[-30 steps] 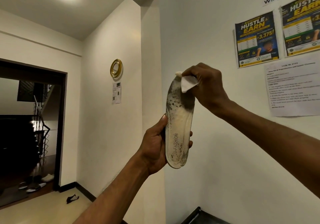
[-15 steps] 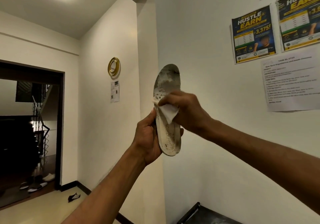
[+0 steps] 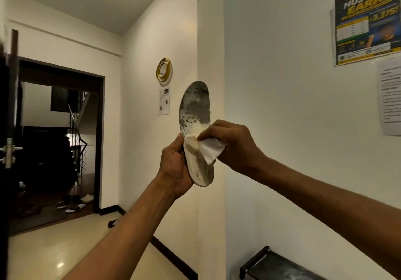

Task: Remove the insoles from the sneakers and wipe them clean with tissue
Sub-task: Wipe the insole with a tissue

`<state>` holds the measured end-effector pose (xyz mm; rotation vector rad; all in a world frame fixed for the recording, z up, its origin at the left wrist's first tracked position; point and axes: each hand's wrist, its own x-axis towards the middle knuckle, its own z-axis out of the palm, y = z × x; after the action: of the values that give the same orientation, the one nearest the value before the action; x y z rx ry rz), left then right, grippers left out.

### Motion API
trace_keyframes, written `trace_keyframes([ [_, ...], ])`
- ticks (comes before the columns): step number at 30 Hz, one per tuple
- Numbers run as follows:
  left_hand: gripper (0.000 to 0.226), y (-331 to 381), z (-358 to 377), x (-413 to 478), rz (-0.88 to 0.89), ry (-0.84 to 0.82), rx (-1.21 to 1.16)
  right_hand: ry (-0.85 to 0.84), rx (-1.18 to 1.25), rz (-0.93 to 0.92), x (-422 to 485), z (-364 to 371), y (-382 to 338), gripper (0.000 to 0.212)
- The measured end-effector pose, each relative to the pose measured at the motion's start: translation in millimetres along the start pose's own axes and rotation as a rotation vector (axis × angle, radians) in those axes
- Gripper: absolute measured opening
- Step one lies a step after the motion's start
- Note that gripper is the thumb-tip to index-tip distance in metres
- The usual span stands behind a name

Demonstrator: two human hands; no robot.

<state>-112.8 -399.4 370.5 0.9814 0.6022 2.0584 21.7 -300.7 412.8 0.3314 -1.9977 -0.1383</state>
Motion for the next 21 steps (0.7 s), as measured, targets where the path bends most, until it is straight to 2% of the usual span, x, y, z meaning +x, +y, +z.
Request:
trace_keyframes([
  [6,0.054,26.1,-46.5,2.6,0.046,0.087,0.065,0.051,0.041,0.030,17.2,57.3,0.6,0.027],
  [15,0.059,34.8,-152.7,-15.9,0.052,0.281,0.097,0.018,0.193,0.115,8.0,161.8,-12.1,0.027],
  [18,0.061,6.2,-213.9,-29.1,0.049,0.398,0.037,-0.013,0.254,0.163,-27.2,237.4,-15.9,0.027],
  [21,0.060,-56.6,-308.3,-55.8,-0.062,0.568,-0.057,-0.169,0.327,0.273,-104.6,341.8,-30.6,0.027],
])
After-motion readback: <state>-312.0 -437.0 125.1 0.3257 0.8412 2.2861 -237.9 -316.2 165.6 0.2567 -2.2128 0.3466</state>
